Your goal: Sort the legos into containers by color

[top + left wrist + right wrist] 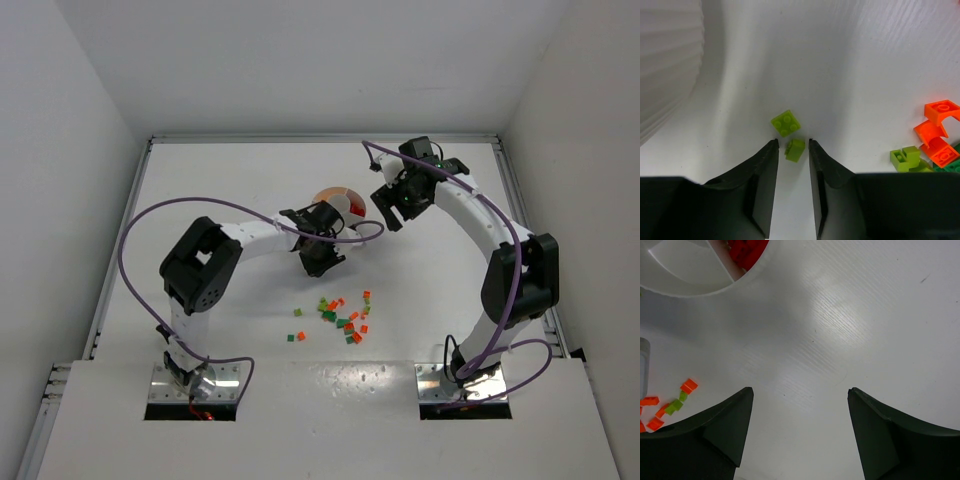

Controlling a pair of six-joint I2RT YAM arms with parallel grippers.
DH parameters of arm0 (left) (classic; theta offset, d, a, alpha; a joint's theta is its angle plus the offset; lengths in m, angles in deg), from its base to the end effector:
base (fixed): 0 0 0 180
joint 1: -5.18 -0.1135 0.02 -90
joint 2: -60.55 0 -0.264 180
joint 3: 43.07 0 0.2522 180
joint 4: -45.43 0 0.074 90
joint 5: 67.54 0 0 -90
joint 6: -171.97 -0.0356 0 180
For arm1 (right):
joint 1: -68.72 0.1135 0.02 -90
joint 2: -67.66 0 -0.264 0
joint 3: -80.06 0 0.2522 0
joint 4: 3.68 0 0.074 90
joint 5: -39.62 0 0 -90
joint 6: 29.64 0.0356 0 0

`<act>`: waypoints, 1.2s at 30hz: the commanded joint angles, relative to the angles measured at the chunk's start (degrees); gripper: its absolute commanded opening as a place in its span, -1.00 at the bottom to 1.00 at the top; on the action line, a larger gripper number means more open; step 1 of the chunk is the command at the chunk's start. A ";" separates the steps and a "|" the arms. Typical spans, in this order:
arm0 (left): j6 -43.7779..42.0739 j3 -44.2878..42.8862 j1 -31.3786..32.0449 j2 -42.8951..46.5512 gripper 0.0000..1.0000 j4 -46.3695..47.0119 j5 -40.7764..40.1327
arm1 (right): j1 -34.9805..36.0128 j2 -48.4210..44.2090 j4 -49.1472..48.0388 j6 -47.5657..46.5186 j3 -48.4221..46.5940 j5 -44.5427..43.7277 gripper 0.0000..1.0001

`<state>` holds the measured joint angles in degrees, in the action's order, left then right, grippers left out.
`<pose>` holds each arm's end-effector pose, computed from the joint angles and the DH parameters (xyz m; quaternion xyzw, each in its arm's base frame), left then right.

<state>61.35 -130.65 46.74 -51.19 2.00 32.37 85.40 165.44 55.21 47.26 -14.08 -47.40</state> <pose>0.2874 -0.2630 0.1547 0.5190 0.8282 -0.1185 0.1750 0.3424 0.1045 0.2619 -0.2555 0.9369 0.0327 0.2364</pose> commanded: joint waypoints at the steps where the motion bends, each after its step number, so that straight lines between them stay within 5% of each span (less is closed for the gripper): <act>1: -1.17 -0.36 0.54 -1.99 -0.34 -0.12 2.30 | -0.08 -2.42 -0.74 -0.78 -0.83 -0.52 0.52; 10: -1.70 5.34 0.54 0.30 -0.67 -0.73 2.30 | -0.08 -1.89 -0.74 -0.78 -1.36 -0.52 0.52; 19: -0.39 10.28 0.54 12.84 -0.86 -2.41 5.73 | 0.45 -1.36 -0.74 -0.78 -1.89 -0.52 0.52; 27: 8.13 0.27 -4.11 20.16 -0.99 -2.41 8.98 | 0.45 -0.83 -0.74 -0.78 -2.41 -0.52 0.52; 36: 17.19 -8.43 -11.58 14.37 -1.00 2.95 7.23 | 0.45 -0.83 -0.74 -0.78 -2.41 -0.52 0.52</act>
<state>73.87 -136.77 36.93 -33.95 2.72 39.43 85.47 165.44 55.21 46.97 -14.10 -47.40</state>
